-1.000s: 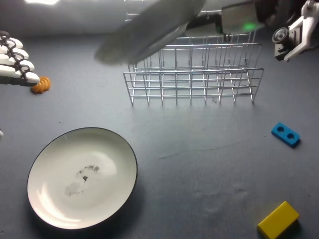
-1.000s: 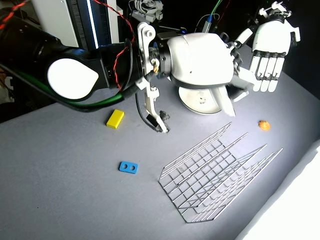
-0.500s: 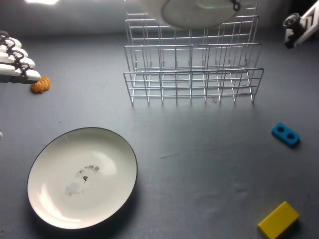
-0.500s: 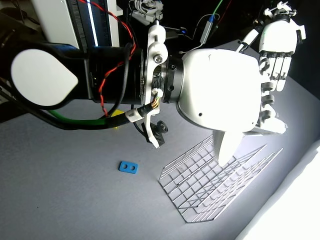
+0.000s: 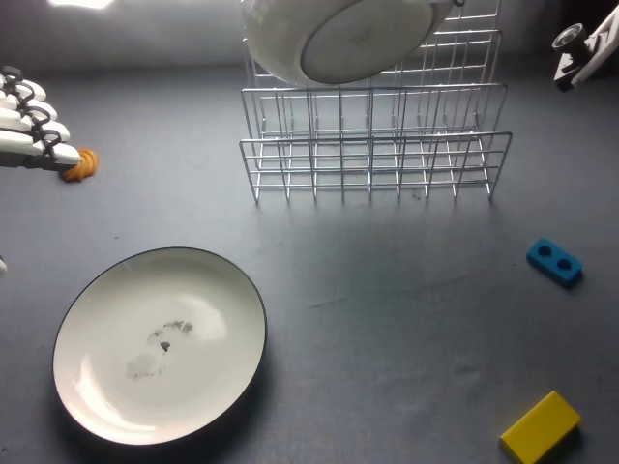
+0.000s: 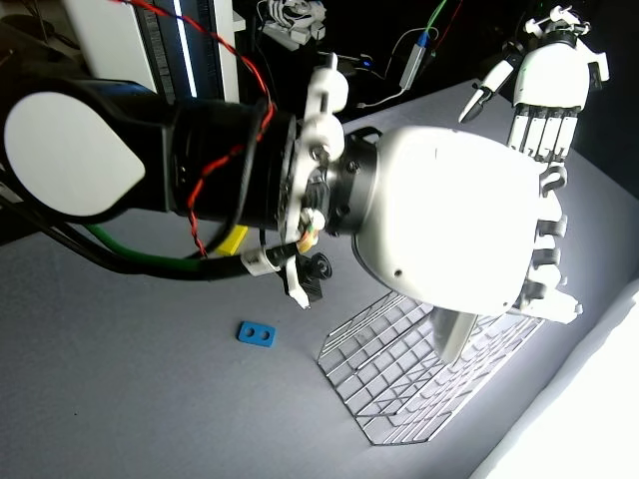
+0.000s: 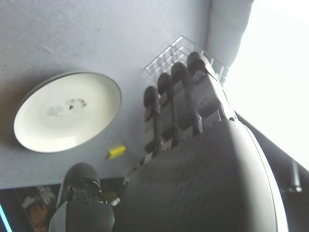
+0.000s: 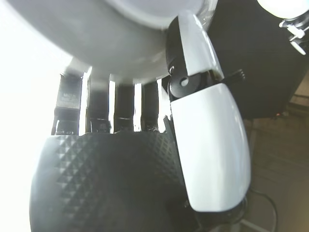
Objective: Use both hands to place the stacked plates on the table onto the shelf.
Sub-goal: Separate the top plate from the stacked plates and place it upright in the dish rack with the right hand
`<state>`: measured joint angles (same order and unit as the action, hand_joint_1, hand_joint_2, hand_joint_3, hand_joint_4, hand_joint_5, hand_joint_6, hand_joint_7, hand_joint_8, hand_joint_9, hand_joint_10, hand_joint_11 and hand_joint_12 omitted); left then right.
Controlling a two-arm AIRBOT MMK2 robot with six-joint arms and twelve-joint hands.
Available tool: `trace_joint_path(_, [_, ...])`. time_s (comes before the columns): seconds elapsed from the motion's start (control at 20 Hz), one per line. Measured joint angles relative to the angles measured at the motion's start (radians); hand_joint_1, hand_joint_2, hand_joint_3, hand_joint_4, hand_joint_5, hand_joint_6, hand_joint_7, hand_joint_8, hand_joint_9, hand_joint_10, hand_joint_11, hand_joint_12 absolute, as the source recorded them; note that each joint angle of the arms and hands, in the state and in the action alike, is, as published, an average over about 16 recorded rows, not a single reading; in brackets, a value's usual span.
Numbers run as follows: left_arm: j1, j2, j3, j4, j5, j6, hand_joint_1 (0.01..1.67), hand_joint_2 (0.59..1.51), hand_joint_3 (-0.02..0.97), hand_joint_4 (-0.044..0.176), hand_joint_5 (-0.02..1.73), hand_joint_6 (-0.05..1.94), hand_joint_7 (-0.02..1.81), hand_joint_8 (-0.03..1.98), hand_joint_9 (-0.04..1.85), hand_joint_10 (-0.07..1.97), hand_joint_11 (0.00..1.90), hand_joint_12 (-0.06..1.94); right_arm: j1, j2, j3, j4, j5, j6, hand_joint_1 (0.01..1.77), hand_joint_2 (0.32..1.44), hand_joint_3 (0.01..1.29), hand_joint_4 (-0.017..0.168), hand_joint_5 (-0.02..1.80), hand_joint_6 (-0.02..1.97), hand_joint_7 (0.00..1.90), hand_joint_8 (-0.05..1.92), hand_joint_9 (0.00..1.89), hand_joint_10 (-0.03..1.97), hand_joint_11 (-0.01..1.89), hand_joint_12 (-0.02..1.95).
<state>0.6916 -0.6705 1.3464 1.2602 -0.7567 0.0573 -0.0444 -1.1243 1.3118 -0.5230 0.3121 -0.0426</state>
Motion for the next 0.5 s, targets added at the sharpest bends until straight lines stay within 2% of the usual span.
trace_joint_path(0.5, [0.007, -0.003, 0.001, 0.021, -0.031, -0.001, 0.02, 1.07, 0.02, 0.002, 0.32, 0.02, 0.29, 0.0, 0.24, 0.01, 0.17, 0.03, -0.004, -0.049, 0.062, 0.017, -0.059, 0.026, 1.16, 1.15, 0.01, 0.015, 0.73, 1.33, 0.83, 1.24, 0.7, 1.14, 0.42, 1.83])
